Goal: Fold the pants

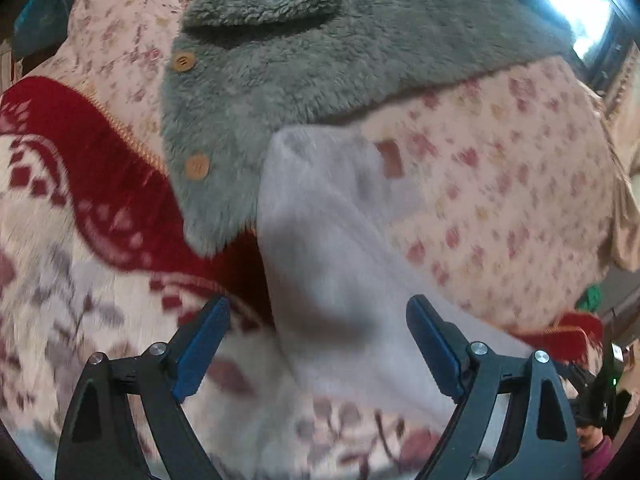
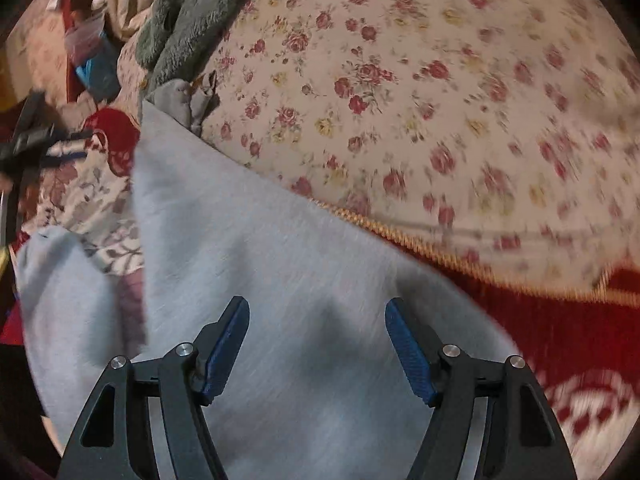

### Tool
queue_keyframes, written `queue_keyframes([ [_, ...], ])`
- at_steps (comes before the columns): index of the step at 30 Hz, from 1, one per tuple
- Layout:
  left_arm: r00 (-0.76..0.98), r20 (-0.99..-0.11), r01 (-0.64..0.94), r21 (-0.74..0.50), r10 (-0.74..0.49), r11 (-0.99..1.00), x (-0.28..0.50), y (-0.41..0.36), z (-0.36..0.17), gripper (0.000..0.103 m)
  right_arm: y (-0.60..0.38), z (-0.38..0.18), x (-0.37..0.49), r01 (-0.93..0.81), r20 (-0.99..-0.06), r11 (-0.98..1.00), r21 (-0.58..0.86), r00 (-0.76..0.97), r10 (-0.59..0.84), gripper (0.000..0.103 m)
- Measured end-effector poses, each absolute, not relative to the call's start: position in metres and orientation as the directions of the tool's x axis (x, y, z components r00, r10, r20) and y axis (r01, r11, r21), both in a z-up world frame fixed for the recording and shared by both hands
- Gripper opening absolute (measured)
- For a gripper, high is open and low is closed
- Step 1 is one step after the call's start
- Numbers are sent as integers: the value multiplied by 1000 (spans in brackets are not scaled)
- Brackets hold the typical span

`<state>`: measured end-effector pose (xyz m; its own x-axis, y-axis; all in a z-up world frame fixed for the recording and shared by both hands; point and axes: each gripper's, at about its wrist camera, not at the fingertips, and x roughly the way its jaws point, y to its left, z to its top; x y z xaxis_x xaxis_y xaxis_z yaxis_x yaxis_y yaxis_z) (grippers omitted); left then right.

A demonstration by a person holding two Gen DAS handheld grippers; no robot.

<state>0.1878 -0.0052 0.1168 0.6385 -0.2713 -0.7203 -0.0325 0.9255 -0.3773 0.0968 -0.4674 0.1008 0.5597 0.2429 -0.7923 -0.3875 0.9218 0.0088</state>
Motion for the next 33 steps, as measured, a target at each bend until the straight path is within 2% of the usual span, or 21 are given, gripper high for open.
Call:
queue_keyframes([
  [7,647,-726,-39,-338,-234,940,249,1,108,89,-446,81,158,-551,-840,828,-105,494,222,81],
  [14,640,-738,3,-277,-215,961,285,-2,102,89,-437,56,193,-610,-888,789,-75,400,225,80],
  [16,636,-744,-2,-267,-205,964,293,-2,98,89,-428,47,192,-650,-907,753,-97,369,203,68],
  [19,620,-753,14,-271,-221,963,301,-5,93,89,-418,38,188,-662,-914,729,-175,384,129,23],
  [20,622,-751,20,-270,-224,963,303,-8,92,89,-416,37,186,-661,-913,725,-194,393,114,22],
  [22,634,-740,41,-258,-225,965,304,-16,92,57,-410,41,179,-662,-902,710,-239,422,90,16],
  [23,629,-746,40,-249,-218,968,304,-19,93,45,-407,44,175,-659,-894,705,-263,441,78,15],
  [26,628,-748,49,-236,-214,971,299,-31,100,25,-403,59,160,-648,-866,677,-350,499,31,13],
  [33,687,-685,68,-274,-244,959,267,-32,161,22,-414,126,134,-506,-746,690,-518,661,-76,12],
])
